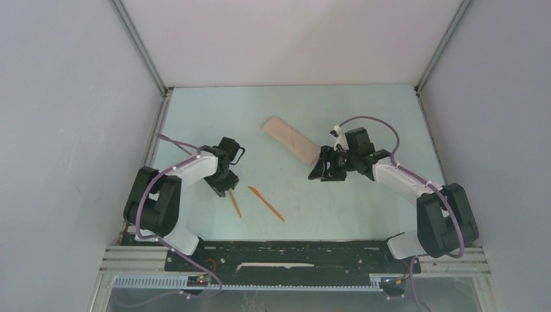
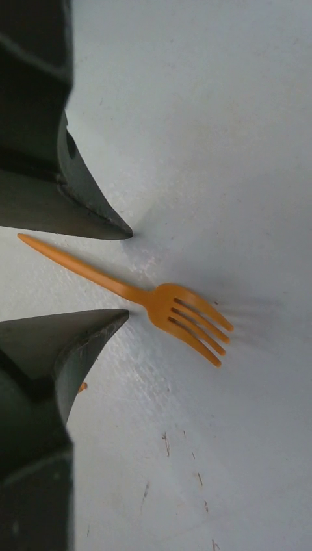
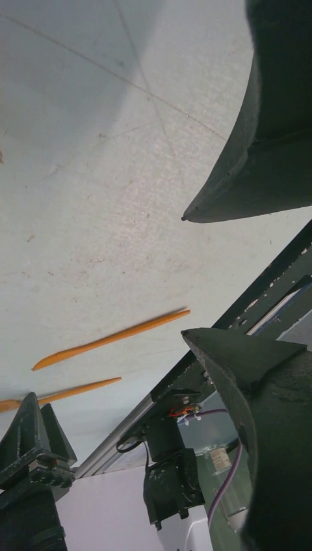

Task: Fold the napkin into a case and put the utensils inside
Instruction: Pick up the fork from the center of the board, then insert the fork into the folded napkin.

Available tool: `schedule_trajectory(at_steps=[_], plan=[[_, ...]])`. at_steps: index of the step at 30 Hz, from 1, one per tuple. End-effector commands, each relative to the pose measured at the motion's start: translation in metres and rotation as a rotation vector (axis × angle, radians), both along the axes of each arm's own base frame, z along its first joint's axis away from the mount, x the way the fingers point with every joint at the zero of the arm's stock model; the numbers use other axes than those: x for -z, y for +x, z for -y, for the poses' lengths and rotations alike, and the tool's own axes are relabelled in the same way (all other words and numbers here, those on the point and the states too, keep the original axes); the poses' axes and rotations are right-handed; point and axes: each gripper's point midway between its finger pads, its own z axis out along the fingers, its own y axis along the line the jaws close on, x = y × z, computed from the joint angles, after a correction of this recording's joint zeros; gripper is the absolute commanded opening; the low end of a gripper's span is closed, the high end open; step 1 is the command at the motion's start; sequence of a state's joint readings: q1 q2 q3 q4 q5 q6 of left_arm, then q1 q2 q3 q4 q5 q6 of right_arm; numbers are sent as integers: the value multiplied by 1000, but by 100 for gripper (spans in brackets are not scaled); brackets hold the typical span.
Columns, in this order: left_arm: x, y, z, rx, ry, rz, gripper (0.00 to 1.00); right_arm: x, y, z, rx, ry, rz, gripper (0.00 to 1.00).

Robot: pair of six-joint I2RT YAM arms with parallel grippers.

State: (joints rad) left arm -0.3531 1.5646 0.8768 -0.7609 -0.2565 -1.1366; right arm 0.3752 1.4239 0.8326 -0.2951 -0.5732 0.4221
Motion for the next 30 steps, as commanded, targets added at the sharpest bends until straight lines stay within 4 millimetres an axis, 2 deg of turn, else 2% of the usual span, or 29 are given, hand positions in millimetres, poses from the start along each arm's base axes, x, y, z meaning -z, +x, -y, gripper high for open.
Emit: schedule_trajectory(at_steps=[1, 3, 7, 9, 10, 11, 15, 17, 21, 26, 30], plan=[[-5, 19, -6, -60, 40, 56, 46, -20, 6, 0, -25, 40, 88, 68], [-2, 19, -7, -66, 47, 47, 40, -22, 6, 0, -27, 46, 93, 68], [0, 23, -14, -80, 73, 44, 21, -23, 6, -2, -30, 54, 91, 67], [-6, 31, -17, -74, 92, 61, 12, -23, 5, -2, -31, 56, 89, 67], [-10, 34, -18, -74, 98, 68, 3, -23, 4, -1, -31, 56, 89, 67], [-15, 38, -18, -76, 98, 77, 0, -23, 3, -1, -32, 55, 89, 67], [-51, 65, -4, -123, 39, 178, 0, -25, 0, 1, -23, 58, 91, 67], [-76, 88, 5, -147, 23, 258, 0, -27, -1, 2, -10, 59, 97, 66], [-118, 131, 15, -232, 111, 382, 0, -28, 1, 9, 58, 45, 100, 67], [-130, 180, 58, -240, 92, 483, 0, -30, -5, 12, 83, 67, 100, 67], [-131, 218, 77, -271, 108, 549, 0, -27, -8, 21, 95, 52, 95, 67]])
